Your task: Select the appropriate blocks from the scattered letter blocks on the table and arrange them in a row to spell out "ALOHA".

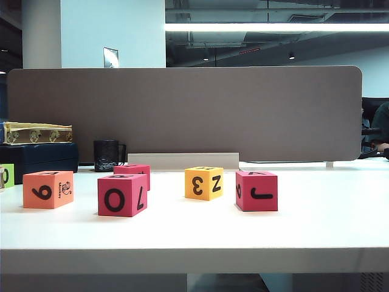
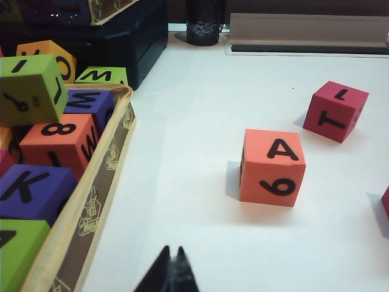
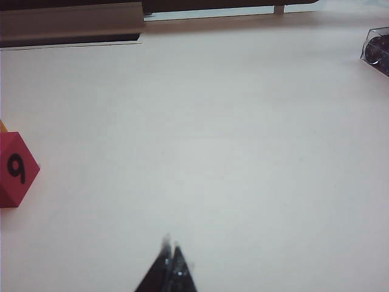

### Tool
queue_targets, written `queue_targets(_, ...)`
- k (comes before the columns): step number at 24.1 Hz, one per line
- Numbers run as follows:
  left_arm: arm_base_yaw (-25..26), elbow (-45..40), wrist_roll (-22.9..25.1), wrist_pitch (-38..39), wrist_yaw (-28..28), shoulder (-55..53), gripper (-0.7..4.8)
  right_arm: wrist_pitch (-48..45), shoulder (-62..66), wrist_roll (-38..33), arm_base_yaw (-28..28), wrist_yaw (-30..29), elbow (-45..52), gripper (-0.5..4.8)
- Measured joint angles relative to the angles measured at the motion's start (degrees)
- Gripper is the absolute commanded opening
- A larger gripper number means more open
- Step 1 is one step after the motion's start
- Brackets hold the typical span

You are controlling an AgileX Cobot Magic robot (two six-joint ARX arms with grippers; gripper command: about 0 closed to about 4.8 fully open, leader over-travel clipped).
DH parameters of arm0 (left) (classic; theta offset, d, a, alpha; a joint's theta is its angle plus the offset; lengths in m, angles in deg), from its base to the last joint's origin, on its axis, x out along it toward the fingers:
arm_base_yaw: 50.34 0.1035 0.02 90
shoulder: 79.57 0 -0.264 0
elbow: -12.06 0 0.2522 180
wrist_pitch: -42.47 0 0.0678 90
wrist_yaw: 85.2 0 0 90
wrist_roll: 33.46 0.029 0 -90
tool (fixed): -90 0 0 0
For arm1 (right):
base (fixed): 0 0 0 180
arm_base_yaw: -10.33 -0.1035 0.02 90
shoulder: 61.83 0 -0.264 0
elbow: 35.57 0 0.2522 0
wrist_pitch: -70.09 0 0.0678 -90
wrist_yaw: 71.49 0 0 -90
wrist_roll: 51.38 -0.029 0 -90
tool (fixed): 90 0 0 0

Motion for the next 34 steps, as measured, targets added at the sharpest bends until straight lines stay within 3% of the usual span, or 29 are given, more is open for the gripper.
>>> queue_targets(15,0.0,0.0,0.0,0.0,0.0,0.0,-0.06,0.0,0.0,0.0,0.0,0.0,0.0,-0.05)
queue_targets(20,0.0,0.0,-6.0,-0.8,-5.1,0.0,-0.05,-0.2,0.0,-1.1,0.0,-1.3,0.0,-0.05)
queue_targets(26,0.0,-0.1,-14.6,-4.0,-16.1,0.0,-0.06,-3.0,0.0,-9.8,0.0,-14.1,0.0,-0.05)
queue_targets(27,0.0,-0.1,-17.3,-5.3,-16.7,0.0,-0.06,-3.8,0.0,-11.4,0.0,-21.4,0.0,-0.05)
queue_targets(29,0.0,-0.1,-20.5,-6.2,-16.7,0.0,-0.06,-4.2,0.0,-11.8,0.0,-27.6,0.0,-0.05)
queue_targets(34,0.0,-0.1,-25.4,-6.4,-17.0,0.0,-0.05,-4.2,0.0,-17.4,-0.1,-30.1,0.0,-0.05)
